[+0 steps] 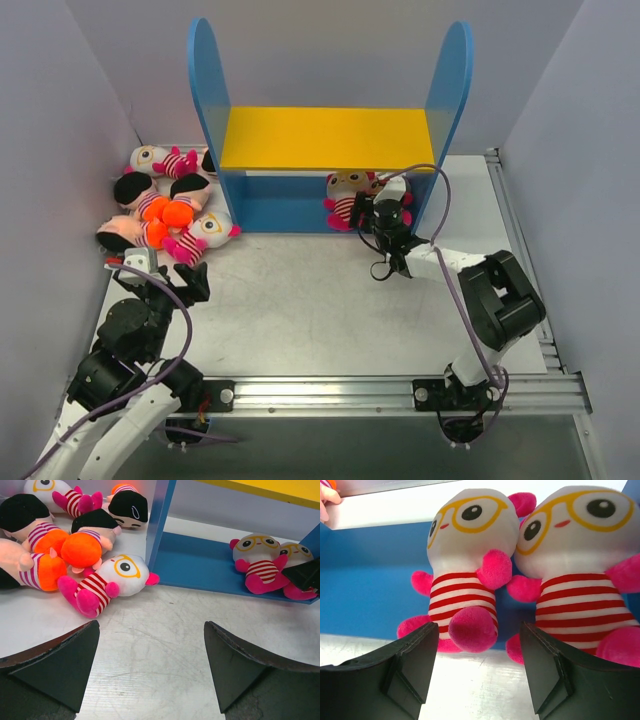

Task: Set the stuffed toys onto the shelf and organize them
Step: Adjust the position of the stuffed toy

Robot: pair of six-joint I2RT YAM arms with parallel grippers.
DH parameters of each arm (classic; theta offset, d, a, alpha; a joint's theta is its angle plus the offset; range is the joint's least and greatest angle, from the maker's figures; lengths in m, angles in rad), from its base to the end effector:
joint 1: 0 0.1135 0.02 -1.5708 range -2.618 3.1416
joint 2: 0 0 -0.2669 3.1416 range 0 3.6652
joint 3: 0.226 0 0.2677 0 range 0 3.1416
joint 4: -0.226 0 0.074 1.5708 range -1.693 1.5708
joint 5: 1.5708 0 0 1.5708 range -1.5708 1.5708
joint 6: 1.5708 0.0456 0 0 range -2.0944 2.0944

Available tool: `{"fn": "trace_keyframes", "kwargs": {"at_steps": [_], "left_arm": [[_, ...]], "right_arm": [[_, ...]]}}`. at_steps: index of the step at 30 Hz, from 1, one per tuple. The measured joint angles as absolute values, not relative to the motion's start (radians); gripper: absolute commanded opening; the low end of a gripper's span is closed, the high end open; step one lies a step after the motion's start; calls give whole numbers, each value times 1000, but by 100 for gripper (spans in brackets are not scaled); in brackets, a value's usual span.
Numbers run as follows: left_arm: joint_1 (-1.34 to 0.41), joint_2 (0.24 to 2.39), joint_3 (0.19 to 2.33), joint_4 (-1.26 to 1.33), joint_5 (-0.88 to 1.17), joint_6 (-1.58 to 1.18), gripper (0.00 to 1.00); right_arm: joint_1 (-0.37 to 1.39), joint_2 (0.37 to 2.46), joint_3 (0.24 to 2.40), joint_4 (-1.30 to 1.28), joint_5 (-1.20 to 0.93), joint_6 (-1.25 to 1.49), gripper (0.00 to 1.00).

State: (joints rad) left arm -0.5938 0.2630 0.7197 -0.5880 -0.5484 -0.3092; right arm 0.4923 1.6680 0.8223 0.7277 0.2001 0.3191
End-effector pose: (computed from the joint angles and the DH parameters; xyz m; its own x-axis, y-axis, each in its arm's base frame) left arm 0.0812 -0.0261 0.3370 -0.1183 -0.2334 -0.9652 0.0138 0.9715 -0.2367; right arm 0.3406 0.1724 0.2097 -0.1893 0.2474 -0.9503 -0.2421 0.9261 0.2893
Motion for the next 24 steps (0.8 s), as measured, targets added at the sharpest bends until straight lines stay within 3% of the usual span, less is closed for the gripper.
{"fn": "trace_keyframes", "kwargs": {"at_steps": [6,9,17,24], "left_arm": [[-594,263,720,-588,-545,-309,94],[-593,263,720,-588,-545,-309,94],[-592,263,720,-588,-545,-309,94],[-592,263,720,-588,-545,-309,94]], "right_arm": [[493,1728,841,747,191,325,57],[493,1747,851,751,188,323,45],[493,1763,876,754,178,305,0],[520,1763,883,744,244,270,0]]}}
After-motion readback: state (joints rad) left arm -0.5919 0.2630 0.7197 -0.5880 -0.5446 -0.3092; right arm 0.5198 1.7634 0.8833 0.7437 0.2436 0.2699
